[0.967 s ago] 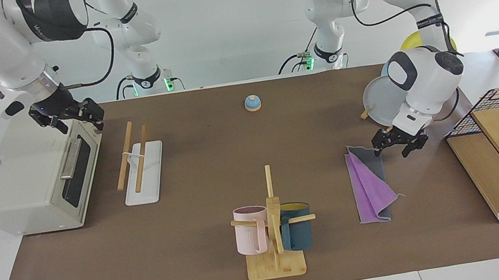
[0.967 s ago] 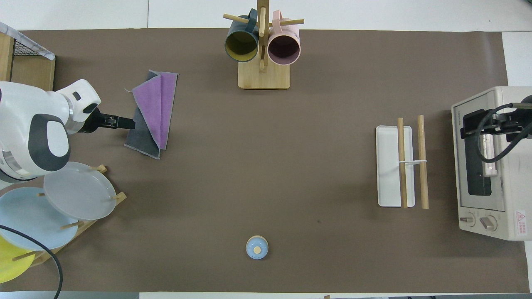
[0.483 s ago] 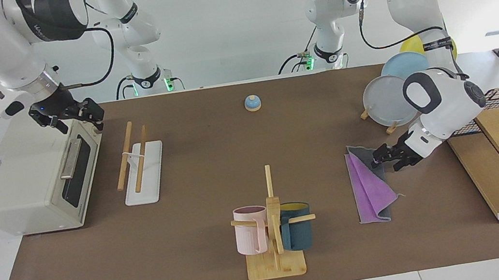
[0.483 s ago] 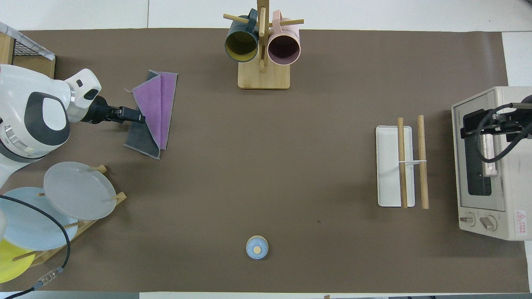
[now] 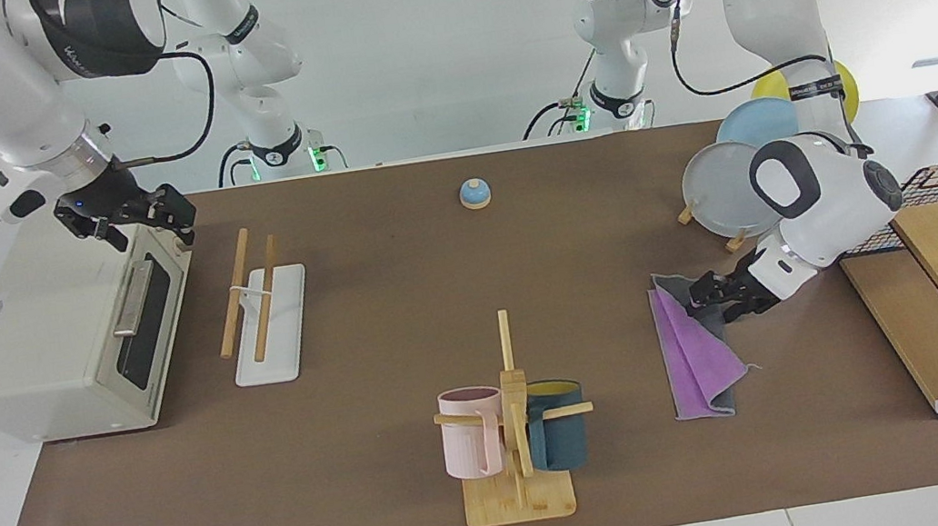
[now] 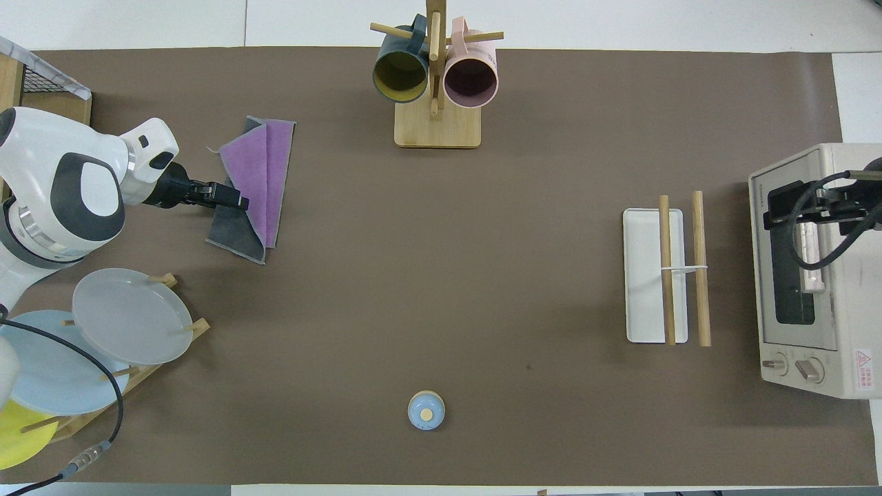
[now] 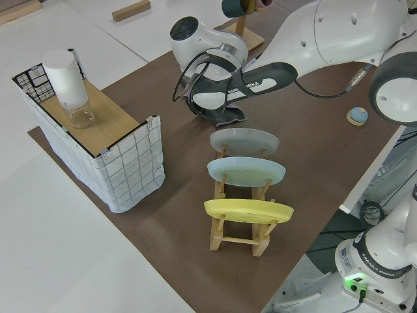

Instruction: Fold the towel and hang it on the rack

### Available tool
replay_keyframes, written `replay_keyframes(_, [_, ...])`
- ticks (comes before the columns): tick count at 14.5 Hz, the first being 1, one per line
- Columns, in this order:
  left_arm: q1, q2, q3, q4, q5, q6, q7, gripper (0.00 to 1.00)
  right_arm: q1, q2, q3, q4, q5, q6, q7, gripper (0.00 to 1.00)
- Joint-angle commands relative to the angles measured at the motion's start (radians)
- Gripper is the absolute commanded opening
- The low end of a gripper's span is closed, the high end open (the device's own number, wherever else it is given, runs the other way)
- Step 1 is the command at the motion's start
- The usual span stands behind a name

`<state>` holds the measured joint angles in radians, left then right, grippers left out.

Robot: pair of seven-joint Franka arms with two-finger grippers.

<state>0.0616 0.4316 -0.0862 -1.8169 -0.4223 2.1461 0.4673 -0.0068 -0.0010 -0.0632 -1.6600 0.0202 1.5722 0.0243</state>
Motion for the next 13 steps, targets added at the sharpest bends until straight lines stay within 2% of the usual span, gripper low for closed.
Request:
replay_keyframes(1, [0.0, 0.01, 0.011, 0.007, 0.002, -0.005, 0.071, 0.81, -0.009, -0.007, 0.005, 0.0, 0.0, -0.014, -0.023, 1.0])
replay_keyframes(5, [0.006, 0.01, 0.011, 0.007, 0.027, -0.009, 0.108, 0.75, -0.009, -0.007, 0.005, 0.0, 0.0, -0.014, -0.023, 1.0])
replay_keyframes(8, [0.004, 0.01, 0.011, -0.006, 0.027, 0.006, 0.109, 0.53, -0.009, -0.007, 0.005, 0.0, 0.0, -0.014, -0.023, 1.0])
replay_keyframes(13, [0.006, 0.006, 0.011, -0.032, 0.027, 0.014, 0.137, 0.52, -0.009, -0.007, 0.005, 0.0, 0.0, -0.014, -0.023, 1.0])
